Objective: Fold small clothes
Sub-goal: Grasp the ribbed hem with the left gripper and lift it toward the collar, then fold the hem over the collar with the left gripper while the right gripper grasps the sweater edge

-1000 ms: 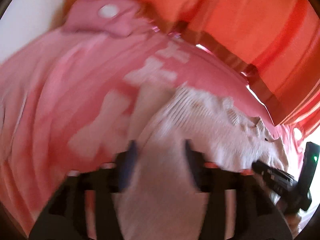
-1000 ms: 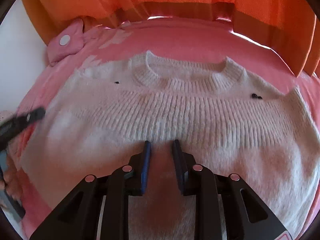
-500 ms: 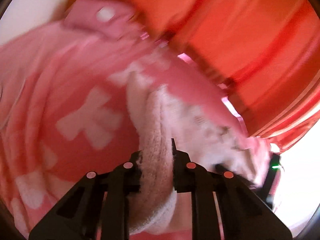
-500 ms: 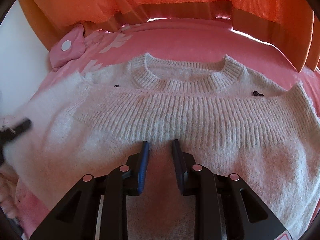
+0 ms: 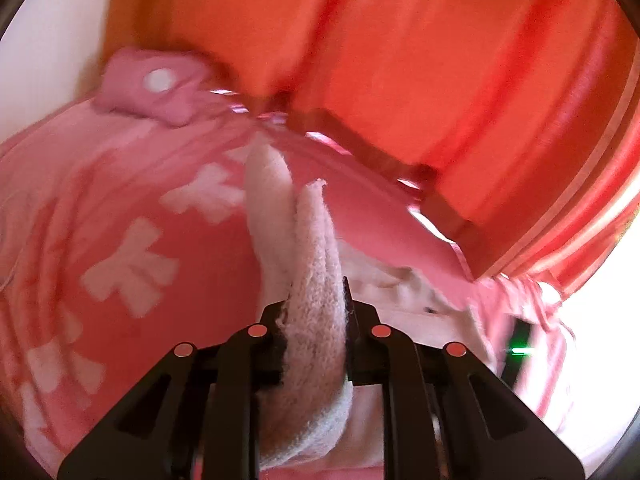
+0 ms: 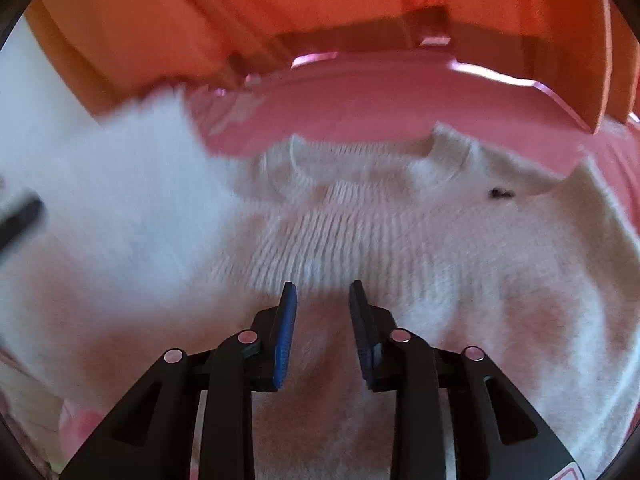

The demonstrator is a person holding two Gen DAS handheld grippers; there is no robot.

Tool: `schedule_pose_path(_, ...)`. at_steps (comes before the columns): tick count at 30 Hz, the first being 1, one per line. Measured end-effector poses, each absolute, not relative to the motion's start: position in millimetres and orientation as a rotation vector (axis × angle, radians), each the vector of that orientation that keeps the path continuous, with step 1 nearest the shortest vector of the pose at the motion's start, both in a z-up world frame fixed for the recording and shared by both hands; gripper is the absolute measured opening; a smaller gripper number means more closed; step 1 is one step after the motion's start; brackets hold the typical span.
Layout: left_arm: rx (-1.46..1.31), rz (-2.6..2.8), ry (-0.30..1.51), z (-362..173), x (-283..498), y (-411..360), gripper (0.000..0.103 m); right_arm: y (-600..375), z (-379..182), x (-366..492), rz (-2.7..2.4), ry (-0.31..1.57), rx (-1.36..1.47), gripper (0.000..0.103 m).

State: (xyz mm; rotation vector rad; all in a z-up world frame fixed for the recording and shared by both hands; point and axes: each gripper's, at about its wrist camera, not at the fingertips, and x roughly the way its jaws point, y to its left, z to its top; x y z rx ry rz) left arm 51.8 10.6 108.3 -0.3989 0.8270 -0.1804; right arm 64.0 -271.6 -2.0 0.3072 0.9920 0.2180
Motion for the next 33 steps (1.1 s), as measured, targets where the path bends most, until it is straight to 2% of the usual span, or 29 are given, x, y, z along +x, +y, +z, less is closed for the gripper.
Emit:
schedule_pose_path(4,-0.496,-0.071,0.886,75,54,69,0.016,-273,2,61,0.266,0.995,0.33,0.029)
schedule_pose_path(8,-0.581,-0.048,0.947,45,52,95,0.015,-246,-25,75,0.239,1.119,0.215,0.029)
schedule_pose_path(10,-0.562,-0.049,0.939,46,52,91,0.015,-234,-24,77,0.215,1.091,0.137,0.035)
schedule_pose_path(13,-0.568,-0.102,0.909,66,52,78,0.015,-233,-21,78,0.207,1.086,0.162,0.038)
schedule_pose_path(19,-0.41,-0.352,0.771,155,42,-19,0.014,-298,16,68,0.171,0.921,0.42,0.039)
schedule_pose_path(23,-0.309,-0.512,0.742,181,36,-104,0.014,-358,22,51,0.065,0.857,0.591,0.04)
schedule_pose_path(27,-0.24,-0.621,0.773,174,31,-182,0.013,-427,21,23,-0.039,0.789,0.761,0.04)
schedule_pose_path(33,-0.142,-0.659,0.947,100,33,-268,0.014,-480,13,-4,-0.121,0.76,0.838,0.04)
